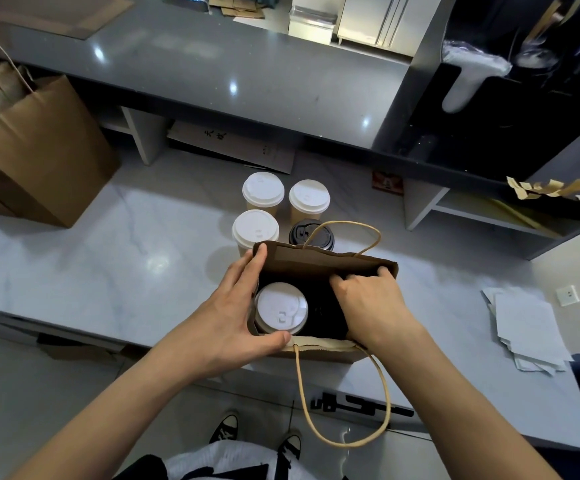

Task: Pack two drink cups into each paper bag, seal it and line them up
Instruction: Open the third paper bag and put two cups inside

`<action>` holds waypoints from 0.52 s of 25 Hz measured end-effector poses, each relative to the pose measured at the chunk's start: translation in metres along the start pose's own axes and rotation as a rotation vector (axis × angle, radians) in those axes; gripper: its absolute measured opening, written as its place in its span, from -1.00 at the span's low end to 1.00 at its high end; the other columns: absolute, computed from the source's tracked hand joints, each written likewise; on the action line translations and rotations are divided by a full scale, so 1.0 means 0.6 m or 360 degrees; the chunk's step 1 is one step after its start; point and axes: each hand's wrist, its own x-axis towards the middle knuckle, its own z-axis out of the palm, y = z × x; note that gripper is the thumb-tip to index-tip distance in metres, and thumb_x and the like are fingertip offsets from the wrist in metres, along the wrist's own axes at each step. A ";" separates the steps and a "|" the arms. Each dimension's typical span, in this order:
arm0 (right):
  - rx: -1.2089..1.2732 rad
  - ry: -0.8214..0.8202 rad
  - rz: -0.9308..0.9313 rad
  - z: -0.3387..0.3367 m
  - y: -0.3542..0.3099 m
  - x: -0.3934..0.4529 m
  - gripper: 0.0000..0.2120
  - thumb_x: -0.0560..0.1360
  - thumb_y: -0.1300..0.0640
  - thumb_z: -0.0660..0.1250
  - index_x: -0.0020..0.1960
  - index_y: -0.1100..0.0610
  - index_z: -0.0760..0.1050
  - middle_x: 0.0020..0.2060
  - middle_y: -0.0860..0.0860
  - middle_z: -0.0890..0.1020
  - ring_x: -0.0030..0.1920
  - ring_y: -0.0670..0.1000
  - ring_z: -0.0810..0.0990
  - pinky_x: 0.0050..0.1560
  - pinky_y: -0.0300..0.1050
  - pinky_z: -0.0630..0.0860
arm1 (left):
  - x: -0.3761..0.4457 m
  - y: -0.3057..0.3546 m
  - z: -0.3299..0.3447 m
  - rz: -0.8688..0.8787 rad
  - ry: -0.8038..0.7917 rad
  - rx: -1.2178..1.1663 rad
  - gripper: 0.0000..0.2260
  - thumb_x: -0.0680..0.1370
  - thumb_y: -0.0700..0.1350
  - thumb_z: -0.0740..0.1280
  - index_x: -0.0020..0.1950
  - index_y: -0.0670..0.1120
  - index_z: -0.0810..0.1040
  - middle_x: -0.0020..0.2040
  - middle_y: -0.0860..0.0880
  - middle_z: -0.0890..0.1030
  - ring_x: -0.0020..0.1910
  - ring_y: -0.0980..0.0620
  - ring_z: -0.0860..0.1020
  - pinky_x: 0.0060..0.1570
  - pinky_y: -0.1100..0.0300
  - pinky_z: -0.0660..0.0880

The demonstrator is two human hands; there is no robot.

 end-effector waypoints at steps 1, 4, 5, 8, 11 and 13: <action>0.0002 0.0002 0.0001 0.001 0.001 0.000 -0.53 0.49 0.13 0.37 0.38 0.05 0.38 0.12 0.00 0.66 0.16 0.11 0.63 0.27 0.05 0.34 | 0.000 0.000 0.000 0.0001 0.0001 0.0001 0.04 0.34 0.34 0.42 0.54 0.38 -0.31 0.58 0.30 -0.08 0.52 0.10 0.22 0.34 0.05 0.46; 0.0084 0.0040 0.0021 0.004 0.006 -0.008 -0.47 0.46 0.02 0.43 0.39 0.00 0.39 0.19 -0.01 0.63 0.22 0.10 0.59 0.27 0.01 0.35 | 0.001 0.000 0.001 0.0037 0.0003 0.0014 0.05 0.39 0.29 0.45 0.56 0.34 -0.31 0.58 0.29 -0.11 0.53 0.09 0.21 0.36 0.08 0.43; 0.0131 0.0035 0.0034 0.006 0.008 -0.012 -0.44 0.45 -0.02 0.45 0.40 -0.02 0.38 0.22 -0.02 0.61 0.25 0.10 0.57 0.29 0.01 0.35 | 0.003 0.000 0.000 0.0057 -0.0004 0.0027 0.05 0.40 0.28 0.45 0.57 0.33 -0.31 0.59 0.28 -0.12 0.53 0.09 0.19 0.37 0.09 0.42; 0.0269 -0.0009 0.0047 0.001 0.013 -0.029 -0.34 0.38 -0.11 0.49 0.43 -0.10 0.37 0.25 -0.05 0.57 0.27 0.09 0.53 0.28 0.03 0.35 | 0.008 0.001 0.002 0.0099 -0.0039 0.0052 0.05 0.41 0.27 0.45 0.58 0.28 -0.32 0.61 0.24 -0.15 0.57 0.10 0.12 0.43 0.09 0.37; 0.0397 0.0093 0.0086 -0.007 0.019 -0.055 -0.46 0.46 -0.12 0.41 0.41 -0.15 0.41 0.23 -0.09 0.57 0.27 0.06 0.50 0.24 0.00 0.36 | 0.012 -0.001 0.003 0.0144 -0.0084 0.0065 0.05 0.42 0.27 0.43 0.59 0.26 -0.32 0.62 0.20 -0.15 0.60 0.13 0.02 0.51 0.10 0.24; 0.0483 0.0298 0.0160 -0.006 0.023 -0.081 -0.61 0.52 -0.06 0.37 0.34 -0.13 0.50 0.24 -0.11 0.58 0.29 0.03 0.48 0.28 -0.03 0.33 | 0.015 -0.003 0.001 0.0168 -0.0110 0.0064 0.04 0.43 0.27 0.43 0.59 0.26 -0.33 0.63 0.19 -0.17 0.61 0.14 -0.01 0.53 0.14 0.18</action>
